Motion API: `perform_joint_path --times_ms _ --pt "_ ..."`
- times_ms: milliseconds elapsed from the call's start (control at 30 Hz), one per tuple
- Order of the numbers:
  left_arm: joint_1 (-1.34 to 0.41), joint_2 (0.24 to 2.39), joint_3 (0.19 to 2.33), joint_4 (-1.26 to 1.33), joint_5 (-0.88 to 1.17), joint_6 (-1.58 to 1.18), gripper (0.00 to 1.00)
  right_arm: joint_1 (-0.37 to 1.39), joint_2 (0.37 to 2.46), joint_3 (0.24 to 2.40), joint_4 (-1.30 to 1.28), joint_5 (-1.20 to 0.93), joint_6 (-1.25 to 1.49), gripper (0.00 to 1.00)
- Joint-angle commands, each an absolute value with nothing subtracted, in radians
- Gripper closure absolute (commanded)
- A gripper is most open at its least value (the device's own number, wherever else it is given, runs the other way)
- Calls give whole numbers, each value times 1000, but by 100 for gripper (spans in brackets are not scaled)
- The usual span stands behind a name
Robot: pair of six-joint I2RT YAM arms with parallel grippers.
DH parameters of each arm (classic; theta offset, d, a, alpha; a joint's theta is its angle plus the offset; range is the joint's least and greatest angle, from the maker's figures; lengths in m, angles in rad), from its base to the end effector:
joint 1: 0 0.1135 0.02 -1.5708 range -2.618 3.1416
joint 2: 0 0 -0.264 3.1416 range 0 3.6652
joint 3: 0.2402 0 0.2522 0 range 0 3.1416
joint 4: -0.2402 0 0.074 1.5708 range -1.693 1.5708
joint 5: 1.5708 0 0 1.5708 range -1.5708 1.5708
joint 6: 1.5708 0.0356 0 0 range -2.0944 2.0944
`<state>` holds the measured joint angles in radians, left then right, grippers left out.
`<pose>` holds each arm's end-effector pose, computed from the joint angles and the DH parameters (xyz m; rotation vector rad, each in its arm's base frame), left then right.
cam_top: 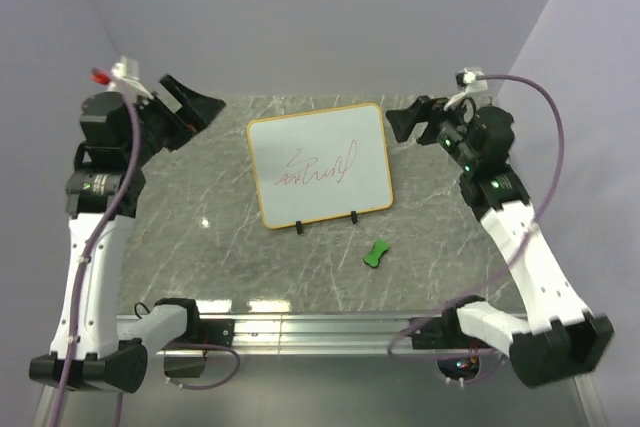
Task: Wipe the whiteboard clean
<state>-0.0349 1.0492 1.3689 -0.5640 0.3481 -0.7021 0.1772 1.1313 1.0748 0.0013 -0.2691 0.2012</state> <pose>0.2059 -0.0193 0.4503 -0.3683 1.8446 -0.8301 0.2580 0.0558 0.3925 -0.1898 1.6372 0.5083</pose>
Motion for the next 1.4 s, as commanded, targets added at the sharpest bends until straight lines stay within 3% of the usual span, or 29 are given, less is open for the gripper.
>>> perform_joint_path --times_ms 0,67,133,167,233,333,367,400,433,467,567,667,967,1200,1367 --pt "-35 1016 1490 -777 152 -938 1 219 973 1120 -270 -388 453 0" --pt "-29 959 1349 -818 197 -1047 1 225 940 980 -308 -322 679 0" --pt "-28 879 1167 -609 415 -1046 1 224 986 943 -267 -512 703 0" --pt "-61 849 1143 -595 391 -1074 1 233 1011 997 -445 -482 680 0" --pt "-107 748 1117 -633 227 -1101 1 256 968 1022 -564 -296 657 0" --pt "-112 715 1103 -728 154 -1051 1 259 821 1008 -651 -108 753 0" --pt "-113 722 1095 -733 167 -998 2 256 831 991 -650 -189 800 0" --pt "-112 733 1086 -741 182 -971 16 227 845 964 -617 -310 798 0" --pt "-113 756 1077 -776 180 -953 20 224 857 909 -568 -450 834 0" --pt "-114 765 1077 -805 155 -939 20 222 867 890 -565 -454 856 0" --pt "-117 825 1118 -976 7 -869 1 224 868 888 -696 -275 884 0" --pt "-118 860 1118 -1057 -96 -795 1 224 928 885 -853 -149 876 4" --pt "-133 841 999 -985 -58 -707 2 403 1026 672 -821 -117 1089 33" --pt "-189 790 900 -911 -41 -712 2 592 1264 808 -814 -28 1177 37" --pt "-274 815 925 -908 -107 -675 1 629 1431 914 -799 -2 1206 37"
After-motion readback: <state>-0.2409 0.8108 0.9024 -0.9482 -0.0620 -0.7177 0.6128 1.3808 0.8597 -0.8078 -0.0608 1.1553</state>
